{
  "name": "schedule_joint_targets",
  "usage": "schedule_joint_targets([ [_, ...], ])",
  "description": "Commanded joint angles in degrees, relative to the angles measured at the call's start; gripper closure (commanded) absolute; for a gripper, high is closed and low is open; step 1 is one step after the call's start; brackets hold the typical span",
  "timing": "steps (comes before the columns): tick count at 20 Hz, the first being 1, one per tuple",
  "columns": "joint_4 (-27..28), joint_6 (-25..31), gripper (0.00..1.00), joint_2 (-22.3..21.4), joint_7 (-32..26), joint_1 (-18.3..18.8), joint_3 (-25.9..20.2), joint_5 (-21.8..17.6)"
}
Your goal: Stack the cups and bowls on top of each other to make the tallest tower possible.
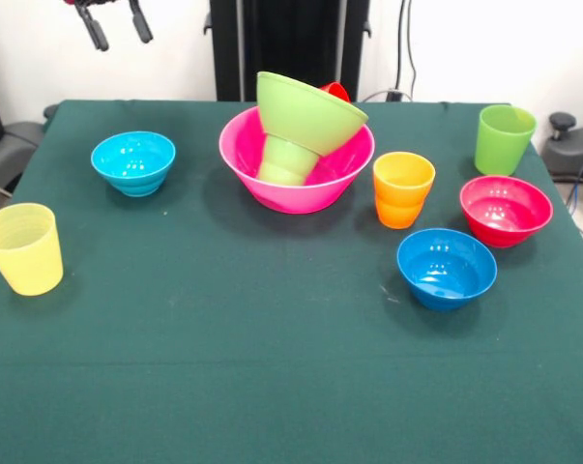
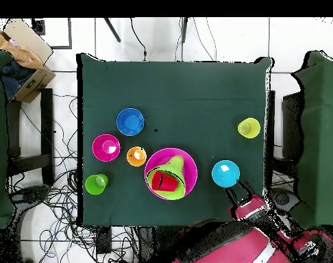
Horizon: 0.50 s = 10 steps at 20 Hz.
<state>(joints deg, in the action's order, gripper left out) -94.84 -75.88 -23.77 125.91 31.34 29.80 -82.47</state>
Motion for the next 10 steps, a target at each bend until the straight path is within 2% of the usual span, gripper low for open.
schedule_joint_targets([
  [1,10.34,5.52,0.0,5.58,3.26,3.09,-2.85,-9.28],
  [4,13.63,12.82,0.0,9.03,19.71,-5.19,3.27,-13.81],
  [6,16.11,14.54,0.0,11.92,30.17,-10.62,7.75,-16.68],
  [8,18.41,13.96,0.0,14.2,39.12,-14.9,12.25,-18.95],
  [10,20.44,11.69,0.0,15.35,45.71,-17.5,15.59,-20.45],
])
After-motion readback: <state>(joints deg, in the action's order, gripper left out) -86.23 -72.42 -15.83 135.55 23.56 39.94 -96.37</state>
